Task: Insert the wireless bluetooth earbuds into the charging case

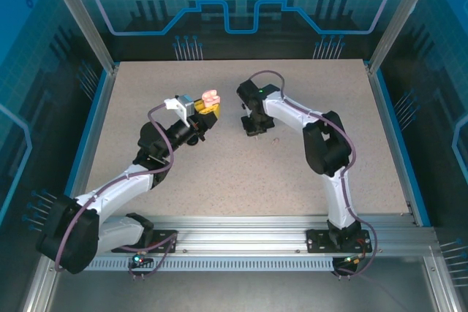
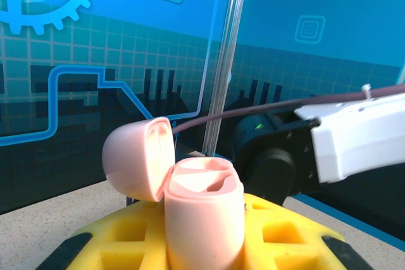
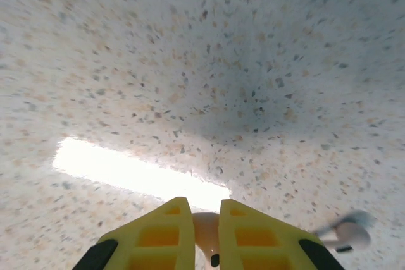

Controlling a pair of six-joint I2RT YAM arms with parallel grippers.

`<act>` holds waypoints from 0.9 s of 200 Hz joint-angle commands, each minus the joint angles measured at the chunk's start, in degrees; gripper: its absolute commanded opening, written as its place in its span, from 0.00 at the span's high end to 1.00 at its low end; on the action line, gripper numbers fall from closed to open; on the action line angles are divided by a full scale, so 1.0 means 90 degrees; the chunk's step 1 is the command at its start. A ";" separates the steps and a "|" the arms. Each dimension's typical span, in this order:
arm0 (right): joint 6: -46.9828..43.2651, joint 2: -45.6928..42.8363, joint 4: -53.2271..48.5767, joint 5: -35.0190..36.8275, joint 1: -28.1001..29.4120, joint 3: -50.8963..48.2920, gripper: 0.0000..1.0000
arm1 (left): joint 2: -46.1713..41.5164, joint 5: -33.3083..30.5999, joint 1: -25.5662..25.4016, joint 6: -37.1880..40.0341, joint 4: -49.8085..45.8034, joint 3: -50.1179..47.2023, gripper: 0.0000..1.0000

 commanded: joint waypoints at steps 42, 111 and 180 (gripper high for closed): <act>0.0247 -0.1544 0.0055 0.0064 0.0050 0.0041 0.90 | -0.0170 0.0258 -0.0016 0.0062 0.0194 0.0171 1.00; 0.0301 -0.3665 0.0846 0.0179 0.0065 -0.0034 0.88 | -0.0249 0.0994 -0.0106 0.0478 0.0104 0.0482 1.00; -0.0064 -0.5124 0.2375 0.0073 0.0780 -0.0515 0.86 | -0.0183 0.1177 -0.0459 0.1226 -0.0289 0.0947 1.00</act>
